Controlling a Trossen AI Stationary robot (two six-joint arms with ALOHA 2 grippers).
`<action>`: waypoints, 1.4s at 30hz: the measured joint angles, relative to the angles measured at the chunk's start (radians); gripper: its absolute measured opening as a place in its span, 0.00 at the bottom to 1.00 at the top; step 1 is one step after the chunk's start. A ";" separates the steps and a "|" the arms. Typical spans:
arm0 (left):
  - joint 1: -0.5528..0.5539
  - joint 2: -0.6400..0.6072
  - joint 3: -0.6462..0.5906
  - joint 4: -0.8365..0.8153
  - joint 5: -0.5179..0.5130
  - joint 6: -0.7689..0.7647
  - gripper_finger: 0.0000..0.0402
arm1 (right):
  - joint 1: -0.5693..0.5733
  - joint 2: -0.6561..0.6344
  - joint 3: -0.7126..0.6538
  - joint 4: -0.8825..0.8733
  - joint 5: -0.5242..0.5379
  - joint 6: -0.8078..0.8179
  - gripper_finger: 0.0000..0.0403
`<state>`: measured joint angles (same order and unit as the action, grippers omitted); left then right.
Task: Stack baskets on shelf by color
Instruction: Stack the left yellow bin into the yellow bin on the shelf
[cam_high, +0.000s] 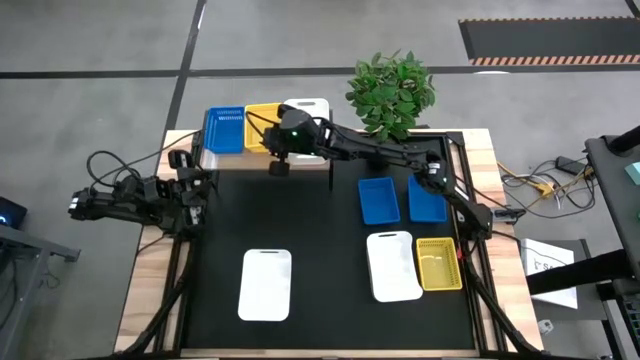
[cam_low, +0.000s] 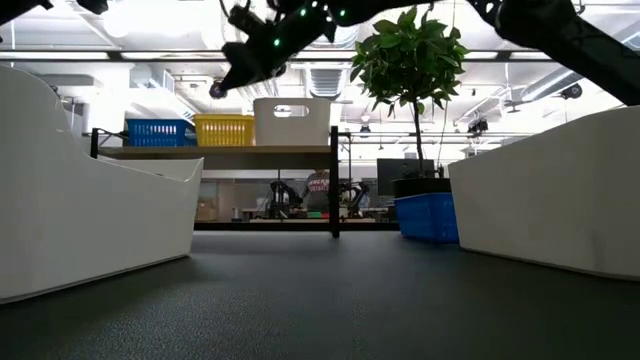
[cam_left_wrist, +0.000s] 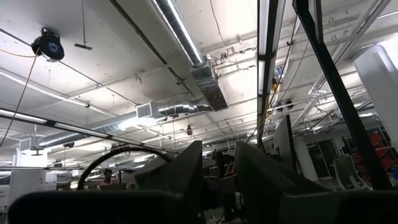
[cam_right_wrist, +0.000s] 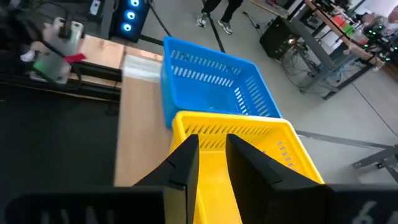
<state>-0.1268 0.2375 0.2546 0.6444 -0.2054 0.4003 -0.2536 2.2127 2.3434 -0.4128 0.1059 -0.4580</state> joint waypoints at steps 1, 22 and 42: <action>0.000 0.000 0.000 -0.002 0.001 0.000 0.20 | 0.005 -0.013 0.000 -0.018 0.000 -0.002 0.18; 0.003 0.341 0.188 -0.141 -0.318 -0.002 0.00 | 0.264 -0.431 -0.311 -0.644 -0.008 0.219 0.02; 0.521 0.875 0.949 -1.302 -0.160 -0.020 0.00 | 0.450 -0.839 -0.869 -0.436 0.080 0.376 0.02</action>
<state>0.3940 1.1123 1.2041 -0.6578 -0.3649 0.3805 0.1967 1.3739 1.4740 -0.8483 0.1864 -0.0817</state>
